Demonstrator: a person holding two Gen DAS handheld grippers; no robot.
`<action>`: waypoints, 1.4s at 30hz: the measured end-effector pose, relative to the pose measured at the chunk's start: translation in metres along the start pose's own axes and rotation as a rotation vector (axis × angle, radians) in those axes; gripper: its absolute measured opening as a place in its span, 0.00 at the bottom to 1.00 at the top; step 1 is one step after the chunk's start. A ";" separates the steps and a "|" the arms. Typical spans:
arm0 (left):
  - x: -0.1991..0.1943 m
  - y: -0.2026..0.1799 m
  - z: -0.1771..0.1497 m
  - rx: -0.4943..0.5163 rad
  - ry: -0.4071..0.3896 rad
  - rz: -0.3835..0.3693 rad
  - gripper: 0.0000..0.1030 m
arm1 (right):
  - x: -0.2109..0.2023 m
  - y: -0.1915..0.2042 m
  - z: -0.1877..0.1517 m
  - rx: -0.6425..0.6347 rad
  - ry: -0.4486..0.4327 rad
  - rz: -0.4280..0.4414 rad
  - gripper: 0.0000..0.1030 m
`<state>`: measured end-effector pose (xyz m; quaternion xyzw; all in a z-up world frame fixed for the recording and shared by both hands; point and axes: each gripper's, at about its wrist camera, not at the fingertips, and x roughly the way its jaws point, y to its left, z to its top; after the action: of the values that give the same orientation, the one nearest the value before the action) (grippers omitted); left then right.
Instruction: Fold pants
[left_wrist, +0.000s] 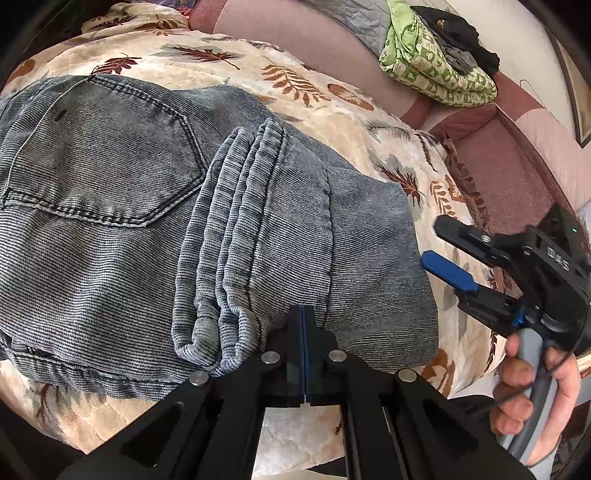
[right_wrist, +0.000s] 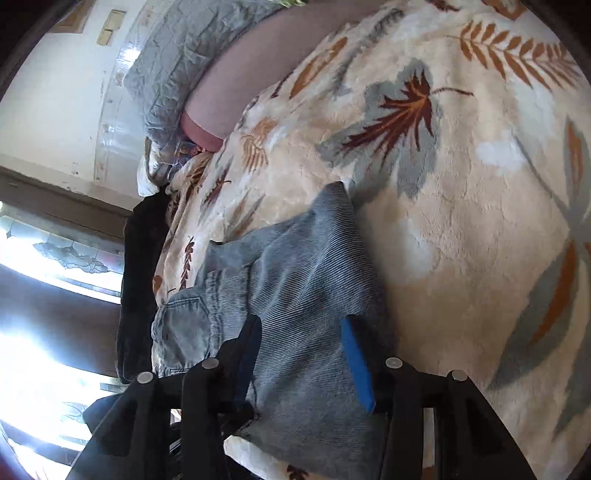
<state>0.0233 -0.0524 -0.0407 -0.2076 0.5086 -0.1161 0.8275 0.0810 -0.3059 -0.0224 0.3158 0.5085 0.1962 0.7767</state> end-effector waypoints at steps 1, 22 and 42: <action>0.000 0.000 0.000 0.000 -0.001 0.000 0.02 | -0.005 0.005 -0.007 -0.011 -0.007 0.022 0.52; -0.037 -0.027 -0.006 0.171 -0.163 0.134 0.42 | -0.033 -0.014 -0.067 0.021 -0.056 0.128 0.65; -0.105 0.034 -0.021 0.035 -0.305 0.301 0.67 | -0.053 -0.040 -0.054 0.136 -0.164 0.277 0.71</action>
<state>-0.0439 0.0155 0.0186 -0.1302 0.4005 0.0327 0.9064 0.0098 -0.3521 -0.0299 0.4495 0.4070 0.2401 0.7580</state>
